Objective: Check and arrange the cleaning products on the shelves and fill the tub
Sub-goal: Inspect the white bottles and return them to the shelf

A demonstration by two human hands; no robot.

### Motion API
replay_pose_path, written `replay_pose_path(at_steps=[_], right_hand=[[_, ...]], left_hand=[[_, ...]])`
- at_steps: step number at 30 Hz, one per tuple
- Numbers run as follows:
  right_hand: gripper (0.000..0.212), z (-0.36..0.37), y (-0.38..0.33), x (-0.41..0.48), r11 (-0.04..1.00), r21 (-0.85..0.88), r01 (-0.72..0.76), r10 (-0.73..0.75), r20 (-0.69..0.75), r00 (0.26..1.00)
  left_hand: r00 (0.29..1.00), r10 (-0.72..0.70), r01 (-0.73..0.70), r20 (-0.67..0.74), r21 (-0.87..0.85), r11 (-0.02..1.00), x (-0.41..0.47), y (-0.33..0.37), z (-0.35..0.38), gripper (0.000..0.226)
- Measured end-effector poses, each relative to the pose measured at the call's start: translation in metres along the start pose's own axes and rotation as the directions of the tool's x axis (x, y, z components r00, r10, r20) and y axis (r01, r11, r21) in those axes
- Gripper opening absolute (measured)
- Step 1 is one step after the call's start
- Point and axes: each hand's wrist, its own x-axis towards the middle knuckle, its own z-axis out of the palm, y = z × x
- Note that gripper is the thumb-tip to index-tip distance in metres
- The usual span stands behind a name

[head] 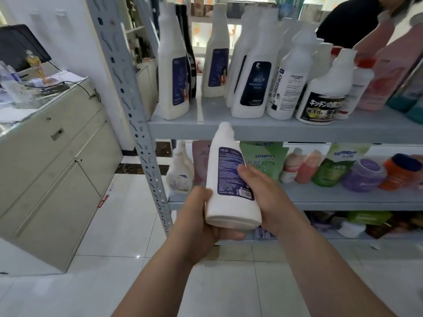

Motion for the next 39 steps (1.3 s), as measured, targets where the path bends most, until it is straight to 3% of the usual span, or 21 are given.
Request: replay_pose_path(at_steps=[4, 6, 10, 14, 15, 17, 19, 21, 23, 28, 31, 34, 36, 38, 39], right_hand=[[0.022, -0.032, -0.008, 0.000, 1.000, 0.014, 0.000, 0.000, -0.051, 0.999], [0.027, -0.047, -0.010, 0.002, 0.999, 0.002, 0.033, -0.033, -0.055, 0.998], [0.052, -0.068, -0.015, 0.006, 0.993, -0.039, 0.108, -0.107, 0.030, 0.994], [0.052, -0.081, -0.017, 0.010, 0.992, -0.034, 0.119, -0.114, 0.111, 0.987], [0.049, -0.084, -0.018, 0.012, 0.995, -0.005, 0.104, -0.102, 0.115, 0.988], [0.047, -0.089, -0.021, 0.017, 0.996, 0.067, 0.062, -0.071, 0.142, 0.987], [0.056, -0.093, -0.021, 0.021, 0.993, 0.114, 0.017, -0.040, 0.210, 0.977], [0.065, -0.095, -0.019, 0.023, 0.990, 0.140, -0.006, -0.032, 0.267, 0.963], [0.071, -0.099, -0.015, 0.025, 0.989, 0.146, 0.029, -0.064, 0.240, 0.969], [0.078, -0.100, -0.017, 0.022, 0.981, -0.036, 0.189, -0.189, -0.014, 0.982], [0.066, -0.093, -0.017, 0.019, 0.969, -0.112, 0.220, -0.228, -0.072, 0.971], [0.053, -0.083, -0.017, 0.017, 0.977, -0.057, 0.206, -0.208, -0.038, 0.977], [0.046, -0.076, -0.019, 0.015, 0.980, 0.019, 0.200, -0.201, 0.024, 0.979], [0.038, -0.071, -0.021, 0.013, 0.969, -0.040, 0.244, -0.242, 0.048, 0.969], [0.036, -0.067, -0.021, 0.012, 0.958, -0.087, 0.274, -0.270, 0.053, 0.961]], left_hand=[[0.999, -0.020, 0.023, -0.045, 0.074, 0.997, 0.022, -0.016, 0.016, 0.044], [0.998, 0.017, -0.008, -0.059, 0.153, 0.988, 0.032, -0.022, 0.025, 0.042], [0.968, 0.206, -0.134, -0.143, 0.396, 0.908, 0.043, -0.031, 0.035, 0.044], [0.898, 0.339, -0.147, -0.281, 0.536, 0.832, 0.053, -0.039, 0.043, 0.043], [0.890, 0.331, -0.124, -0.313, 0.532, 0.838, 0.057, -0.042, 0.044, 0.039], [0.908, 0.208, -0.068, -0.363, 0.363, 0.929, 0.062, -0.046, 0.050, 0.027], [0.949, 0.045, 0.011, -0.313, 0.174, 0.985, 0.065, -0.051, 0.052, 0.035], [0.966, -0.021, 0.054, -0.258, 0.121, 0.991, 0.067, -0.056, 0.054, 0.031], [0.978, 0.044, 0.006, -0.204, 0.234, 0.972, 0.067, -0.054, 0.053, 0.017], [0.995, 0.057, -0.024, -0.087, 0.340, 0.940, 0.059, -0.039, 0.046, 0.031], [0.969, 0.174, -0.066, -0.174, 0.496, 0.865, 0.056, -0.039, 0.039, 0.024], [0.934, 0.243, -0.083, -0.261, 0.503, 0.860, 0.056, -0.041, 0.032, 0.030], [0.927, 0.196, -0.060, -0.321, 0.386, 0.921, 0.054, -0.041, 0.027, 0.028], [0.984, 0.081, -0.064, -0.160, 0.113, 0.992, 0.051, -0.042, 0.024, 0.027], [1.000, 0.015, -0.015, -0.016, -0.011, 1.000, 0.048, -0.042, 0.023, 0.045]])
